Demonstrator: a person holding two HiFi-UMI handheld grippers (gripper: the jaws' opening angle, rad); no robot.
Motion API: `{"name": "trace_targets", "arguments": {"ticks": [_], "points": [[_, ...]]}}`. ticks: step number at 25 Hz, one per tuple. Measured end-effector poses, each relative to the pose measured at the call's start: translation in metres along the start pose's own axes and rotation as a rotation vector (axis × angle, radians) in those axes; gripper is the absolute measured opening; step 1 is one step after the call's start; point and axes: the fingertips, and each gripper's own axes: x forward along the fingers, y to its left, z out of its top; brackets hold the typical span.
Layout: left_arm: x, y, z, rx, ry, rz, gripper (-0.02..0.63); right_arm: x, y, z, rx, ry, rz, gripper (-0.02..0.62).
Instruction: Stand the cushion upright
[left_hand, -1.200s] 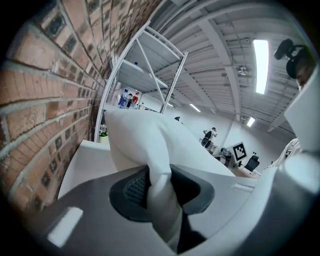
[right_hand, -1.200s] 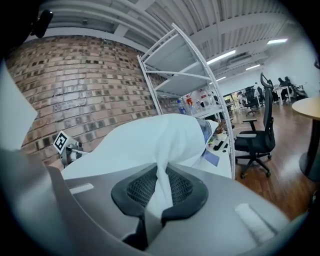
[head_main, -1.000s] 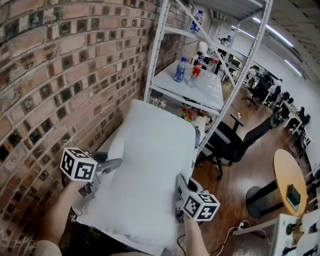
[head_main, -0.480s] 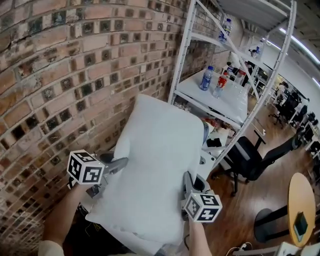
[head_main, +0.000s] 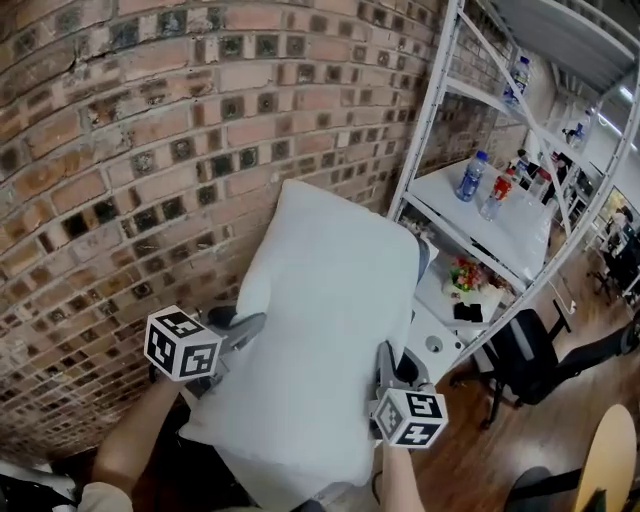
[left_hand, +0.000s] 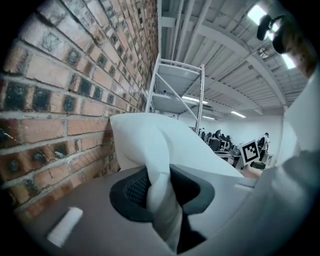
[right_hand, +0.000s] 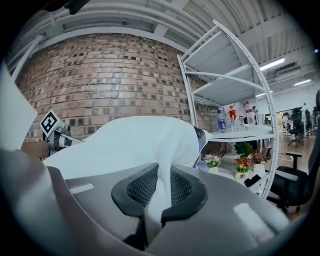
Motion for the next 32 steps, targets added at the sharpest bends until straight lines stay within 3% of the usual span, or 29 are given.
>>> {"name": "trace_targets", "arguments": {"ticks": [6, 32], "points": [[-0.021, -0.002, 0.005, 0.013, -0.096, 0.160, 0.095, 0.018, 0.004, 0.007, -0.034, -0.069, 0.084, 0.025], [-0.114, -0.049, 0.036, 0.140, -0.399, 0.623, 0.092, 0.043, 0.059, 0.090, -0.228, -0.321, 0.372, 0.020]]}}
